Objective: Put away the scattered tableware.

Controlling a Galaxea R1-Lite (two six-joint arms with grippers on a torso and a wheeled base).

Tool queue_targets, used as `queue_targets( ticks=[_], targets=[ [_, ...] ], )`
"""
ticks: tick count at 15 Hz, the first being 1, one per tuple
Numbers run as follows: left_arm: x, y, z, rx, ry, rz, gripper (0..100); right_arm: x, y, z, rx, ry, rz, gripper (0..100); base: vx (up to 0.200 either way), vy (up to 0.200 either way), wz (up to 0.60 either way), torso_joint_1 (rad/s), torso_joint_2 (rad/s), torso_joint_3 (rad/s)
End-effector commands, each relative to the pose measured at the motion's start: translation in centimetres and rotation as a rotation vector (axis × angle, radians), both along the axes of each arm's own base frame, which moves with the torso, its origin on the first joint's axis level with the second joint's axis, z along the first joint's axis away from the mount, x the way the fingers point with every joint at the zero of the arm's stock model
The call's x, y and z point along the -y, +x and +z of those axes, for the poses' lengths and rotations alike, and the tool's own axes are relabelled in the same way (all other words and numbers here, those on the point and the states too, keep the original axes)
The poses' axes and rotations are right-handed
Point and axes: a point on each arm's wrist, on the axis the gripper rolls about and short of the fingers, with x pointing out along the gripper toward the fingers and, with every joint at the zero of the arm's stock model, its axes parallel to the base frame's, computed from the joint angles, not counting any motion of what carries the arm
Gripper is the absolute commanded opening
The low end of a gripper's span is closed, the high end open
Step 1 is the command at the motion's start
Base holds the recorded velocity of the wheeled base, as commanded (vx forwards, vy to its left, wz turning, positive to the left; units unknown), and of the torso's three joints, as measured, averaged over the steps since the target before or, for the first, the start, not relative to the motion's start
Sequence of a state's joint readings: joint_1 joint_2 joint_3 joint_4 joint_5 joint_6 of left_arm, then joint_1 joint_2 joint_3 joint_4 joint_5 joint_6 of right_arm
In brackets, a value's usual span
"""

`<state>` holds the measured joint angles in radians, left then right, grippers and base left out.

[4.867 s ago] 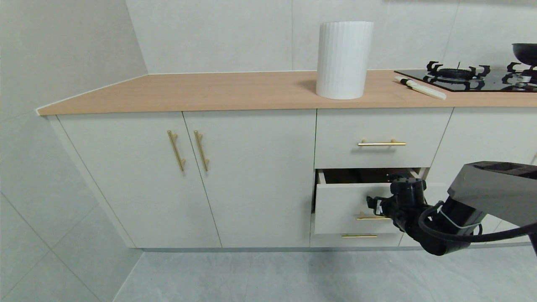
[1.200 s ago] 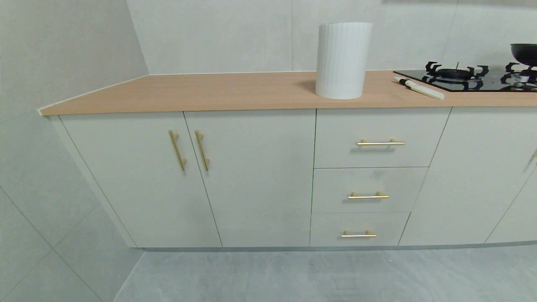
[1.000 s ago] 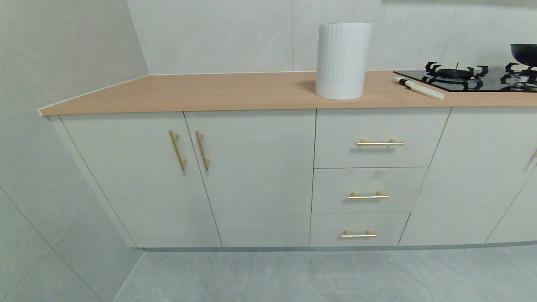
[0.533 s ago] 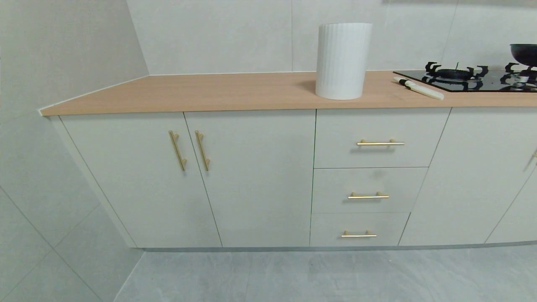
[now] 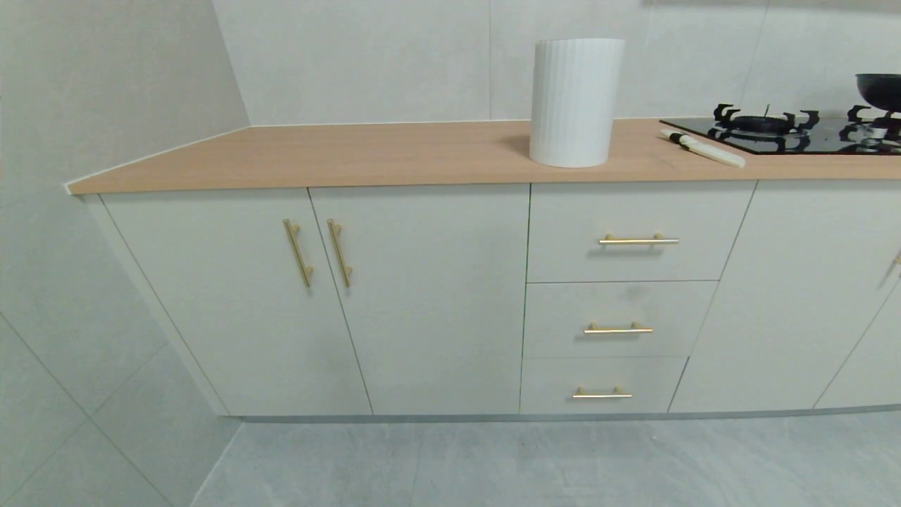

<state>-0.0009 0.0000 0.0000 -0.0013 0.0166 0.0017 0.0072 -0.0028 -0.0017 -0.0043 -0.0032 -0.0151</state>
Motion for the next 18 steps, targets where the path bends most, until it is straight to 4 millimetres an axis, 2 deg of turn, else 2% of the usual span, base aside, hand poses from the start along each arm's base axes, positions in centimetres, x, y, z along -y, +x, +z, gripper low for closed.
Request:
queue_targets(
  ticks=[1,17,18],
  targets=[
    [0.0,0.0,0.0,0.0,0.0,0.001,100,0.0,0.03,-0.07,-0.007,0.0,0.001,100,0.0,0.0,0.0,0.0,0.0,0.0],
    [0.0,0.0,0.0,0.0,0.001,0.001,100,0.0,0.03,-0.07,-0.007,0.001,0.001,100,0.0,0.0,0.0,0.0,0.0,0.0],
    [0.0,0.0,0.0,0.0,0.001,0.0,100,0.0,0.03,-0.07,-0.007,0.001,0.001,100,0.2,0.0,0.0,0.007,0.0,-0.002]
  ],
)
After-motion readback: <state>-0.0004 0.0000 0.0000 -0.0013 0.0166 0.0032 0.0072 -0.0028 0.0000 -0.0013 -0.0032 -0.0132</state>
